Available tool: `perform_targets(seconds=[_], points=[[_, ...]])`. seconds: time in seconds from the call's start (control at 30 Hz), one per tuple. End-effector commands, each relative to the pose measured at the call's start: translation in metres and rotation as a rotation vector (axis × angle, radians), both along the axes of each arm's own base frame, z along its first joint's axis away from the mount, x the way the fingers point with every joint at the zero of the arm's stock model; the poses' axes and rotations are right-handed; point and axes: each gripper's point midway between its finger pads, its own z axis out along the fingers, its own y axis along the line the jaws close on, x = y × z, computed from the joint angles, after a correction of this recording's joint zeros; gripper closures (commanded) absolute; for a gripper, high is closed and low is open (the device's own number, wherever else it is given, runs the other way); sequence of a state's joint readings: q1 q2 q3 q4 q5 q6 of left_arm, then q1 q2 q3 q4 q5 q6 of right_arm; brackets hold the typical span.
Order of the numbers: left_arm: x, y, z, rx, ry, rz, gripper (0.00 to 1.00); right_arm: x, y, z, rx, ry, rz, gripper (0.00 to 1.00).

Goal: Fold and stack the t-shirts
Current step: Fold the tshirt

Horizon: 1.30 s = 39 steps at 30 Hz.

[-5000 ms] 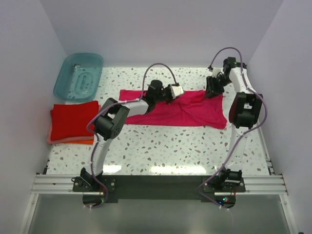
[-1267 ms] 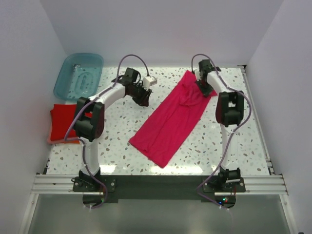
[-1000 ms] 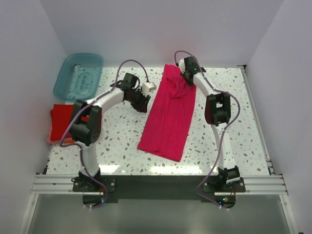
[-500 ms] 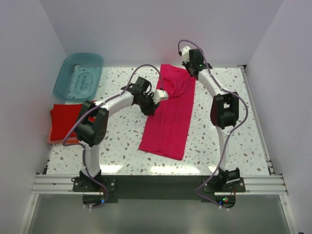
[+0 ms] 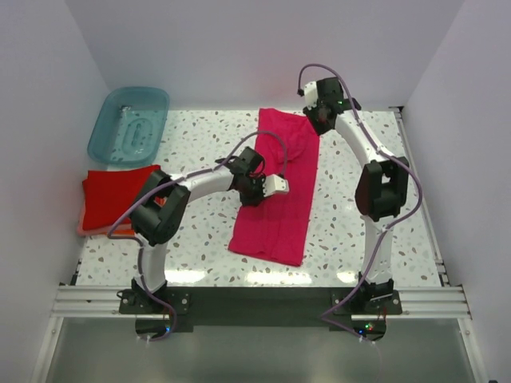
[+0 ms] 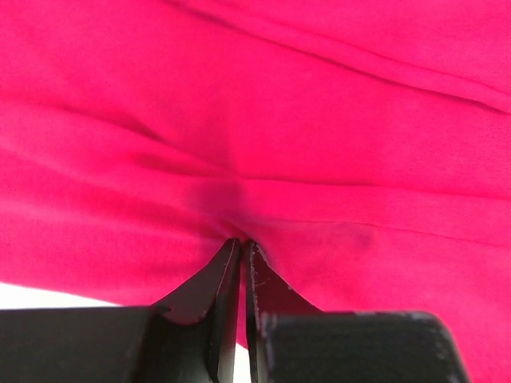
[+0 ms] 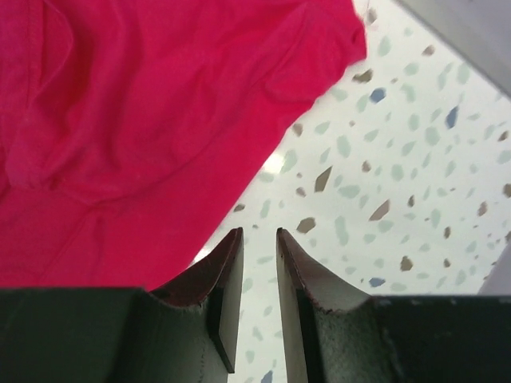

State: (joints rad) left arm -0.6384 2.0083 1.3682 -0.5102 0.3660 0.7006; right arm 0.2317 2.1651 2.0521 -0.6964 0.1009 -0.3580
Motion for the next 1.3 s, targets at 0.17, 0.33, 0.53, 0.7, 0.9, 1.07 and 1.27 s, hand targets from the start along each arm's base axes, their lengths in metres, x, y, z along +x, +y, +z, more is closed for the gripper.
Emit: perform_targets(seconds=[0.17, 0.33, 0.53, 0.7, 0.9, 1.07, 1.27], points=[[-0.122, -0.001, 0.010, -0.017, 0.285, -0.076, 0.89, -0.051, -0.018, -0.002, 0.073, 0.165, -0.022, 0.76], [-0.055, -0.010, 0.062, -0.191, 0.207, 0.117, 0.79, -0.072, 0.005, -0.013, 0.201, 0.250, 0.024, 0.80], [0.063, -0.007, 0.112, -0.378, 0.099, 0.376, 0.76, -0.078, 0.031, -0.028, 0.314, 0.337, 0.032, 0.89], [0.096, -0.007, 0.083, -0.381, 0.234, 0.511, 0.84, -0.086, 0.042, -0.051, 0.314, 0.424, 0.032, 1.00], [0.085, -0.004, 0.051, -0.364, 0.353, 0.579, 0.86, -0.115, 0.052, -0.074, 0.263, 0.526, 0.078, 1.00], [0.069, -0.001, 0.023, -0.321, 0.459, 0.624, 0.87, -0.132, 0.057, -0.100, 0.246, 0.601, 0.086, 1.00], [0.069, 0.010, -0.006, -0.275, 0.519, 0.711, 0.89, -0.123, 0.058, -0.130, 0.195, 0.607, 0.072, 1.00]])
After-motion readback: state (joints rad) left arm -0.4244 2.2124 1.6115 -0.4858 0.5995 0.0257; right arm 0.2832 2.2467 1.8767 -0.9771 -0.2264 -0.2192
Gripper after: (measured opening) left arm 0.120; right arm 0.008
